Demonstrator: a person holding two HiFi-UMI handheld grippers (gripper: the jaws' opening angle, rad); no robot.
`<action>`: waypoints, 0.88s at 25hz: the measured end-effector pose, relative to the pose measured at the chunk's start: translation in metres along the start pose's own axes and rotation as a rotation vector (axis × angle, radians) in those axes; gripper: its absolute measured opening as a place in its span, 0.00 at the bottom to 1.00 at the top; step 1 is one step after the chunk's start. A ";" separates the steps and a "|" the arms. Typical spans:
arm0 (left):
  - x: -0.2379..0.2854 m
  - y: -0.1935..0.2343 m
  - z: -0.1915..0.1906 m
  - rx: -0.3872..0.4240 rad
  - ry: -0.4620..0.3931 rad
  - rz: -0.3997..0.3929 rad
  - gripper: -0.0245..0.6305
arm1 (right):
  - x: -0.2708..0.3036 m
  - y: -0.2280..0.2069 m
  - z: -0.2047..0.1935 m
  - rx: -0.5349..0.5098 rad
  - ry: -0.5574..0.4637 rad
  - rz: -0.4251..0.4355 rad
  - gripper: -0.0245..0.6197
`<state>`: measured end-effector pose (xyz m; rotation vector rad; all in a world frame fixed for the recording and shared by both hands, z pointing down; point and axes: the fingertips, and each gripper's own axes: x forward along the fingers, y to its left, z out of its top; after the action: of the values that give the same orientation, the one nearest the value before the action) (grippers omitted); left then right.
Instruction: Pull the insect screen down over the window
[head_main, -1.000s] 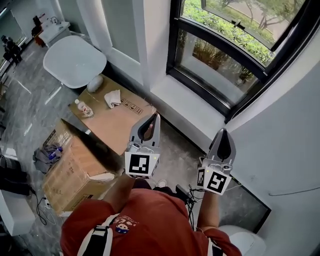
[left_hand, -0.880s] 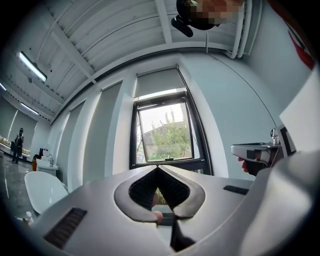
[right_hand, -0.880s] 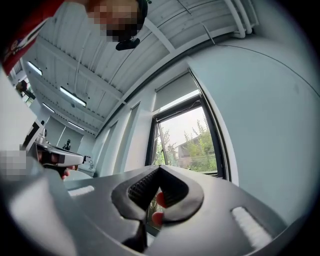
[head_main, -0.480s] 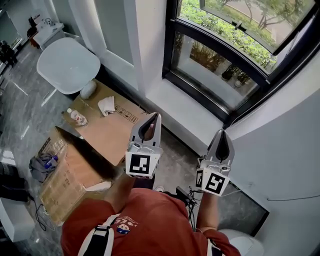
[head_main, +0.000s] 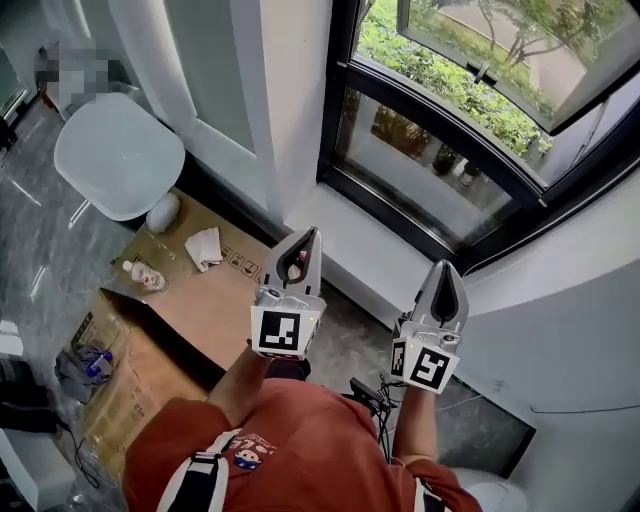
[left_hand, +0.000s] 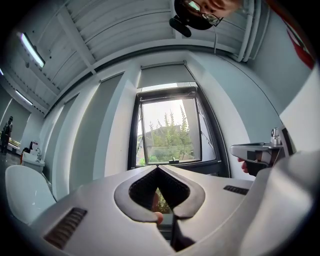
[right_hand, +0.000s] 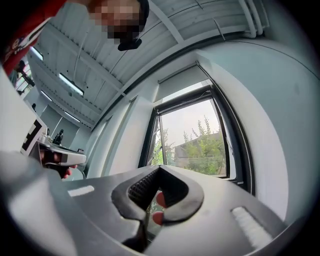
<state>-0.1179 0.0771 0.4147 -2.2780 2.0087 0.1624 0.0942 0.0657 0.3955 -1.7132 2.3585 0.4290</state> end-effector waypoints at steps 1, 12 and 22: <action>0.007 0.006 -0.002 -0.006 0.006 -0.005 0.05 | 0.009 0.003 -0.003 -0.005 0.002 -0.004 0.05; 0.075 0.060 -0.012 -0.035 0.004 -0.062 0.05 | 0.081 0.029 -0.017 -0.065 0.019 -0.047 0.05; 0.116 0.055 -0.029 -0.064 0.025 -0.109 0.05 | 0.105 0.016 -0.042 -0.096 0.063 -0.068 0.05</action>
<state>-0.1582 -0.0475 0.4259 -2.4333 1.9114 0.1926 0.0467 -0.0378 0.4025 -1.8695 2.3499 0.4912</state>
